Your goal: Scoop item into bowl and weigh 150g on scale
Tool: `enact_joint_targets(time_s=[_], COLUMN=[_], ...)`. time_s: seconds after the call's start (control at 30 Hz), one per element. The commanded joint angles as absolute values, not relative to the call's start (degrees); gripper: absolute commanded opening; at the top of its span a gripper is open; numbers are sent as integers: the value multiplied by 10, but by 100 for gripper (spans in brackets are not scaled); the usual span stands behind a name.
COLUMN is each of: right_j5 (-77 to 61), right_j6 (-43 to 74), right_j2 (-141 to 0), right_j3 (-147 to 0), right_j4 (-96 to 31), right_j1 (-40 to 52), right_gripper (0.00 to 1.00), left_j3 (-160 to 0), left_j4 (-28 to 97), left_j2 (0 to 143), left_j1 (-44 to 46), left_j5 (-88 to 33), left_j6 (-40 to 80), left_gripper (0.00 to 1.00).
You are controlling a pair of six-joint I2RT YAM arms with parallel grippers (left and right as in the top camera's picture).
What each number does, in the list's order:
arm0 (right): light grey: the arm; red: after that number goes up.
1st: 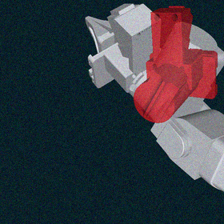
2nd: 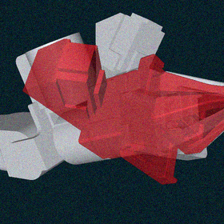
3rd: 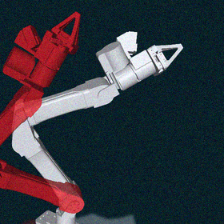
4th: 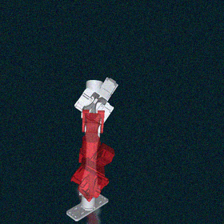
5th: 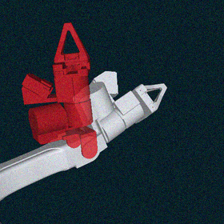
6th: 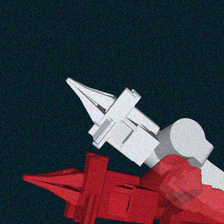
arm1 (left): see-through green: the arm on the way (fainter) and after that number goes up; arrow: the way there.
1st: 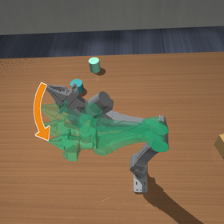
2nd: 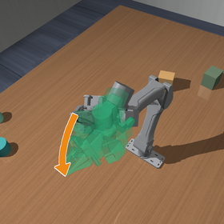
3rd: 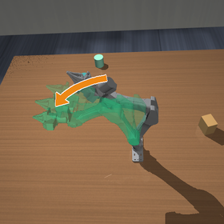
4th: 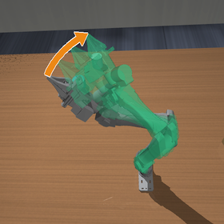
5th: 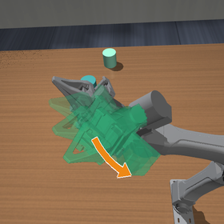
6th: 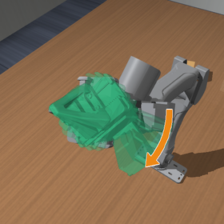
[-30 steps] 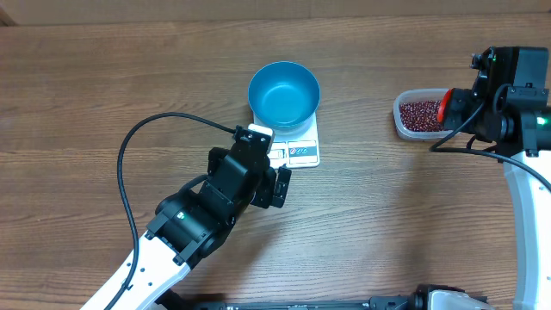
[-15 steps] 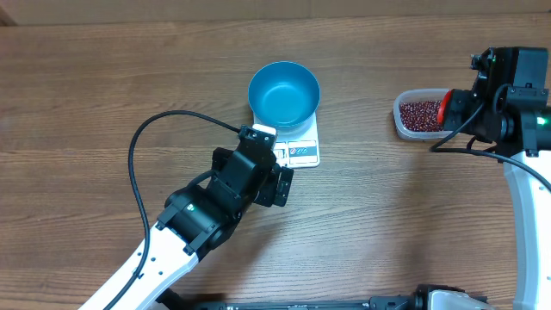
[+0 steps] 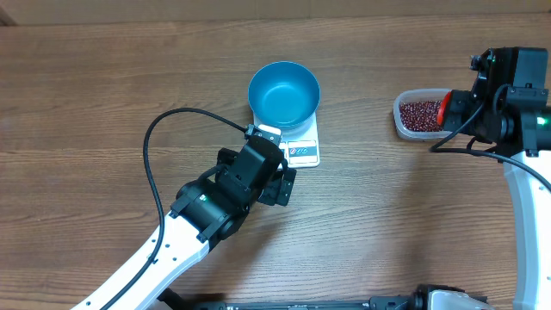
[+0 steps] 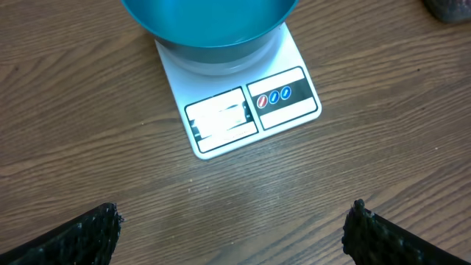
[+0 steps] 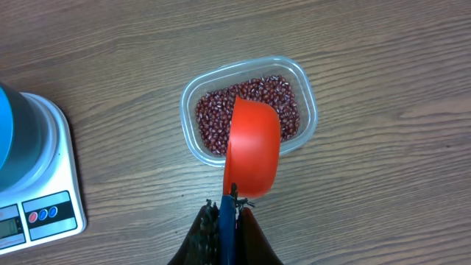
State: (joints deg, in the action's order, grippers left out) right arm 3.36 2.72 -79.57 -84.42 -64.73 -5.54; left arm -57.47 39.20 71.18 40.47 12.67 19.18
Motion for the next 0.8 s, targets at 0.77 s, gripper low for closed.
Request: enact_joint_targets(time_s=[0.77], right_j5=[33], right_j6=[22], right_j2=[-797], right_j3=[-863], right_j4=[-646], right_j1=[-55], right_gripper=[4], left_j3=[-570], left_j4=[353], left_j2=[723], left_j1=[405], left_j5=[142], left_j6=[197], left_gripper=[99])
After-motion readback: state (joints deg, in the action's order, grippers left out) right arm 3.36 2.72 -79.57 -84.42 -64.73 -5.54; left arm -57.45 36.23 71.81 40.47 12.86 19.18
